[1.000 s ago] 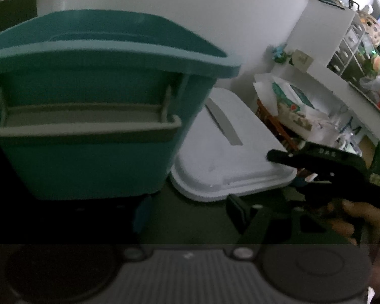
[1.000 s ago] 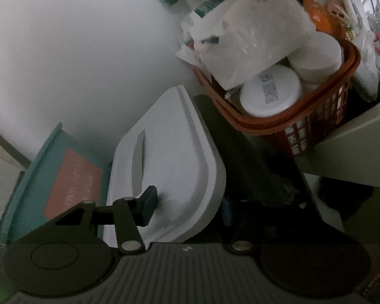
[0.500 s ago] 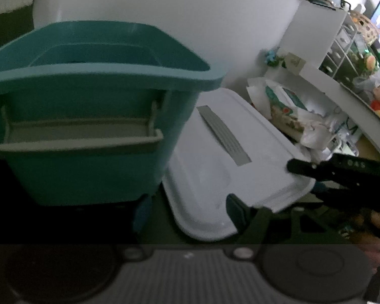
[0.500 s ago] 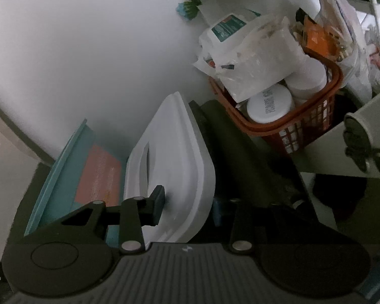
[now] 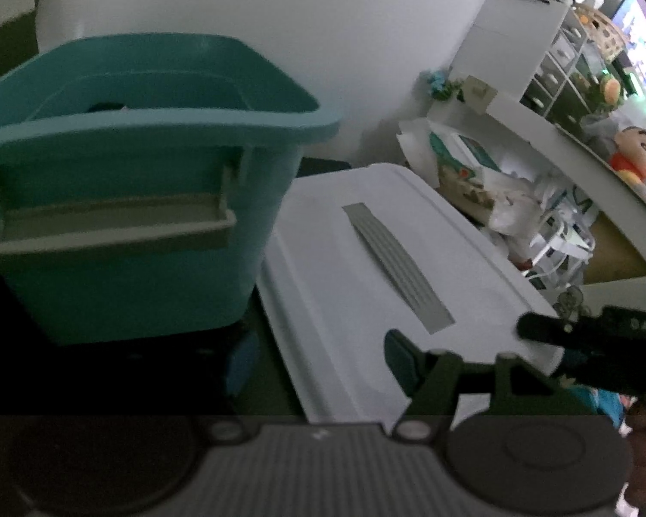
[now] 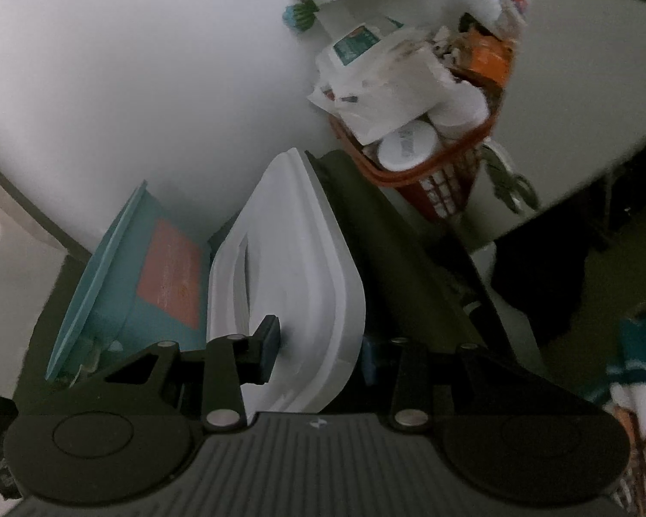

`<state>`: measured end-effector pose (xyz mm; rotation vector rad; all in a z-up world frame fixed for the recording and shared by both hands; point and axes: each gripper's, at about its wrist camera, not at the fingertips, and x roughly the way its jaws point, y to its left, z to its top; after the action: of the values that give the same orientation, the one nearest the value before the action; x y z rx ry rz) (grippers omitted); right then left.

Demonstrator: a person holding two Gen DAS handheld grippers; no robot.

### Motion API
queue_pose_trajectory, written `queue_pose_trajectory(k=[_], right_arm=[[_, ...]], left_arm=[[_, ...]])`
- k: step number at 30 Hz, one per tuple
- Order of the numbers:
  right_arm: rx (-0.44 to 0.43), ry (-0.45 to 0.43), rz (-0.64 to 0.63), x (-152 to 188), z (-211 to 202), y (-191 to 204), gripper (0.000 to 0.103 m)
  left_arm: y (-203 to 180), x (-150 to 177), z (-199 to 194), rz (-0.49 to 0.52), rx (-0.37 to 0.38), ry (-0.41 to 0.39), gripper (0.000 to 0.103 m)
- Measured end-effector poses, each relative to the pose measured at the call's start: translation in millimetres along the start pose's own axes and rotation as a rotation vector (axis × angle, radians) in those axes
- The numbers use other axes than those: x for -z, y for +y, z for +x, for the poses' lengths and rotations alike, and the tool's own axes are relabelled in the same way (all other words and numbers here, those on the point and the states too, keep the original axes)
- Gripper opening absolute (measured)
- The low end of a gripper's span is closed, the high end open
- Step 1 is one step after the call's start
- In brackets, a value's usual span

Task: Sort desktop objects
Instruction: 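Lower the right gripper onto the rim of the white box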

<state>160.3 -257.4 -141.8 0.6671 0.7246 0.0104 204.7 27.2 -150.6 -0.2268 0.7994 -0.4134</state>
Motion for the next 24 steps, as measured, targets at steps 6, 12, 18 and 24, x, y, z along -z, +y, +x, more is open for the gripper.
queue_pose_trajectory(k=[6, 12, 18, 24], right_arm=[[0.046, 0.015, 0.038, 14, -6, -10, 0.046], [0.124, 0.074, 0.071, 24, 8, -26, 0.052], [0.124, 0.082, 0.056, 25, 12, -28, 0.053], [0.125, 0.100, 0.033, 26, 17, -24, 0.065]], left_arm=[[0, 4, 0, 0.000, 0.006, 0.016, 0.068], [-2, 7, 3, 0.012, 0.011, 0.041, 0.068], [-1, 8, 5, 0.018, 0.006, 0.032, 0.068], [0, 9, 7, 0.015, 0.002, 0.036, 0.068]])
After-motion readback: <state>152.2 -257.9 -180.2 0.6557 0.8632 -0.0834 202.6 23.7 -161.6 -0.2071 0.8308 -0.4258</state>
